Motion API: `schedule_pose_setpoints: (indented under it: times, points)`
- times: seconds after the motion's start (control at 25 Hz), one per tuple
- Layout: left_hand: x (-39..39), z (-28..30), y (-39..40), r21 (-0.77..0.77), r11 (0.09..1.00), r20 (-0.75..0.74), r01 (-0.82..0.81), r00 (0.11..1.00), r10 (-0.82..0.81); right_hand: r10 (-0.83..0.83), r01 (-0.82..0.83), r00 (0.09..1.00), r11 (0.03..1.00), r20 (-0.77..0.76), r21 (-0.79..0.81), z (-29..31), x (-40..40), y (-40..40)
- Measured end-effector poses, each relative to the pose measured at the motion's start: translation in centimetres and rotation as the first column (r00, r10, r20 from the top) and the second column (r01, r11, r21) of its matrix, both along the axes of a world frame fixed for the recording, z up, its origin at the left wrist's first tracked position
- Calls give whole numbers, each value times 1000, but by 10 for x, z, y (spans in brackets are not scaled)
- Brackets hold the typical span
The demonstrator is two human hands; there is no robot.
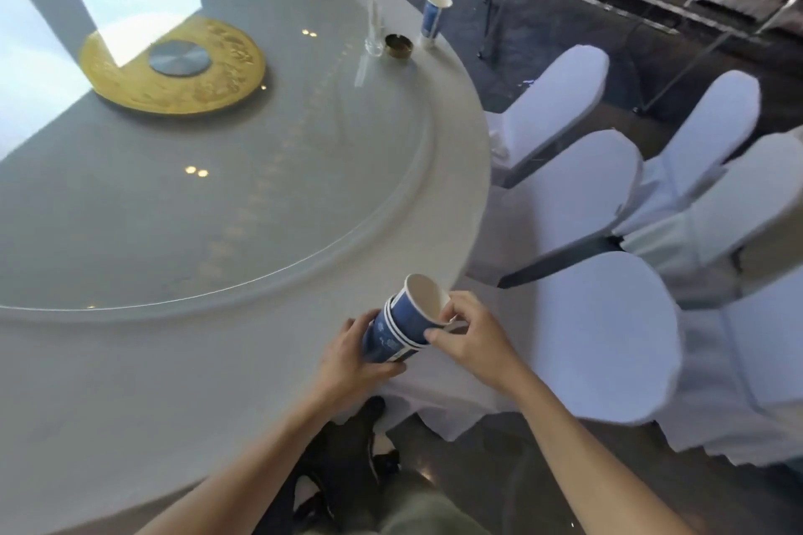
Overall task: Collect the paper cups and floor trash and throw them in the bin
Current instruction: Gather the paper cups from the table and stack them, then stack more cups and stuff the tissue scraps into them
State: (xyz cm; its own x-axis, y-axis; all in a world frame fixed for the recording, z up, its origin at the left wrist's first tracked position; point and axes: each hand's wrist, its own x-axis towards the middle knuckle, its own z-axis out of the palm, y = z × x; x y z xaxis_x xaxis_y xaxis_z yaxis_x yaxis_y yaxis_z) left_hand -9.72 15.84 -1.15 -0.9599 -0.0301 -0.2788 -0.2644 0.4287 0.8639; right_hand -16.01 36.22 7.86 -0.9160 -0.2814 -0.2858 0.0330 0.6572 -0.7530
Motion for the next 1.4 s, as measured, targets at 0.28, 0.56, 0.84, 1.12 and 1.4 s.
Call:
schedule_pose_setpoints:
  times: [0.28, 0.56, 0.84, 1.12, 1.4]
  points:
    - [-9, -11, 67, 80, 993, 9, 84, 996, -85, -49, 45, 998, 996, 50, 74, -16, 19, 55]
    - [-17, -31, 152, 16, 1000, 90, 18, 996, -19, 71, -100, 959, 990, 275, 96, -64, -11, 140]
    - [-19, -111, 208, 14, 992, 197, -125, 973, 120, -103, 62, 926, 990, 363, 123, -146, -59, 192]
    - [-54, -236, 212, 62, 983, 266, -173, 952, 151, -181, 69, 945, 924, 272, 375, -324, -99, 201]
    - [-80, -331, 204, 62, 988, 287, -139, 951, 116, 5, -169, 955, 831, 296, 530, -465, -103, 200]
